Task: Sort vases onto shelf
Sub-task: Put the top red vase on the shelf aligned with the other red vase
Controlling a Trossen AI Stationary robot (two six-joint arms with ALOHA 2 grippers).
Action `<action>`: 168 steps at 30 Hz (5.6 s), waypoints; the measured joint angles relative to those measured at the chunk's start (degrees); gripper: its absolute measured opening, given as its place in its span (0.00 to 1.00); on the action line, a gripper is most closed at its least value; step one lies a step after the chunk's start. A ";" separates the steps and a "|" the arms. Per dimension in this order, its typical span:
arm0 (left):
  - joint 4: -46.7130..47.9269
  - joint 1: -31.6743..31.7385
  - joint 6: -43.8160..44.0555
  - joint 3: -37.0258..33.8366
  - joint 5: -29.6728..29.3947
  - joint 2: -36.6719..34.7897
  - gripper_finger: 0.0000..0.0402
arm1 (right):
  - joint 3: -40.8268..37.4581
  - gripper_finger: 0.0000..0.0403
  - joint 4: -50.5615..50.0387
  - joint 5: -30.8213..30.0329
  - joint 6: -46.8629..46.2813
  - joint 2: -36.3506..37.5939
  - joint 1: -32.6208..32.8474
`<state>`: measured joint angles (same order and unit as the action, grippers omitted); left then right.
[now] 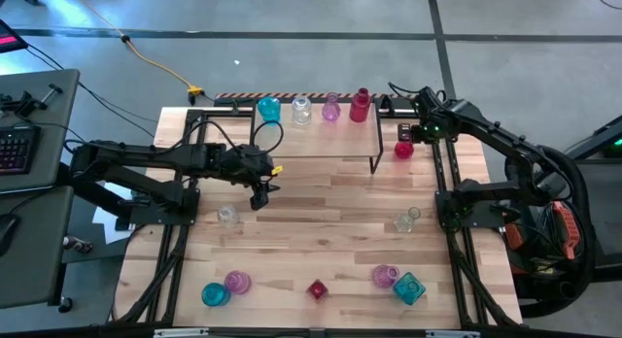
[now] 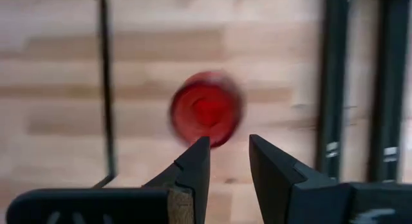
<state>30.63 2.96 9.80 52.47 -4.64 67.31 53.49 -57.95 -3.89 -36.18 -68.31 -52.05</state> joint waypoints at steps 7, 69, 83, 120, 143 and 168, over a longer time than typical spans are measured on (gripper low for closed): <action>0.02 0.00 0.00 0.00 0.00 0.00 0.48 | 0.00 0.22 -0.02 7.15 1.07 0.22 0.15; 2.05 -0.02 0.11 0.00 -0.07 0.00 0.48 | -6.00 0.22 7.54 -1.87 6.38 1.20 -0.42; 2.05 -0.02 0.09 0.00 -0.07 0.00 0.48 | -6.03 0.13 9.79 -1.64 8.84 -4.17 -1.40; 2.03 -0.02 3.65 0.00 -0.55 0.00 0.48 | 29.23 0.00 -17.40 8.84 20.78 1.03 -1.20; 2.03 -0.02 5.12 0.00 -0.67 0.00 0.48 | 36.72 0.00 -11.36 16.56 14.14 -2.18 5.59; 2.05 -0.02 6.63 0.00 -0.72 0.00 0.48 | 39.50 0.00 -9.14 17.41 14.56 -15.22 15.63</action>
<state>32.69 2.94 16.43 52.47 -5.37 67.31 92.99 -67.09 13.52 -21.62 -83.54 -36.42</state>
